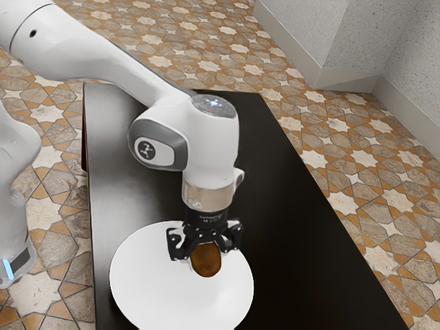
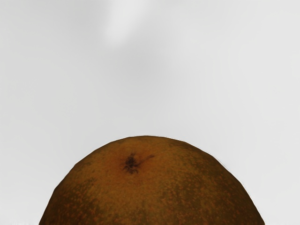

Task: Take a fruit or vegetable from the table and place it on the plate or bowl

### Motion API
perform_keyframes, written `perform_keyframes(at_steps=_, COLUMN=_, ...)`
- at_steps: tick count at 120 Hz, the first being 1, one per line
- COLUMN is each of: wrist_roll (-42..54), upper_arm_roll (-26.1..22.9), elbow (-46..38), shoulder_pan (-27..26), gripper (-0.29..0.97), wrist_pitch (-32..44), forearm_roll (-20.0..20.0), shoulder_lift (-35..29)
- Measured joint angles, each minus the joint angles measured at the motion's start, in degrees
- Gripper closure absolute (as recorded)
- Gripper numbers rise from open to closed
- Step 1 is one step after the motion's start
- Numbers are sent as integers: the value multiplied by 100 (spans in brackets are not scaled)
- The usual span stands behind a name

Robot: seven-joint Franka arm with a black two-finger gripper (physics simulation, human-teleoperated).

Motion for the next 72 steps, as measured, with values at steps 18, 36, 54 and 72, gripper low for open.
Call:
perform_keyframes(at_steps=18, wrist_roll=-223, upper_arm_roll=-32, elbow=10, shoulder_pan=1, gripper=15, wrist_pitch=9, forearm_roll=29, shoulder_lift=-1)
perform_keyframes(at_steps=36, wrist_roll=-390, upper_arm_roll=-24, elbow=26, shoulder_pan=152, gripper=5, wrist_pitch=10, forearm_roll=90, shoulder_lift=-16)
perform_keyframes(at_steps=54, wrist_roll=2, upper_arm_roll=873, elbow=3416, shoulder_pan=1410, gripper=2, wrist_pitch=-747, forearm_roll=242, shoulder_lift=1730)
perform_keyframes(at_steps=72, wrist_roll=111, upper_arm_roll=1606, elbow=4739, shoulder_pan=2369, gripper=1, wrist_pitch=-2085, forearm_roll=517, shoulder_lift=1862)
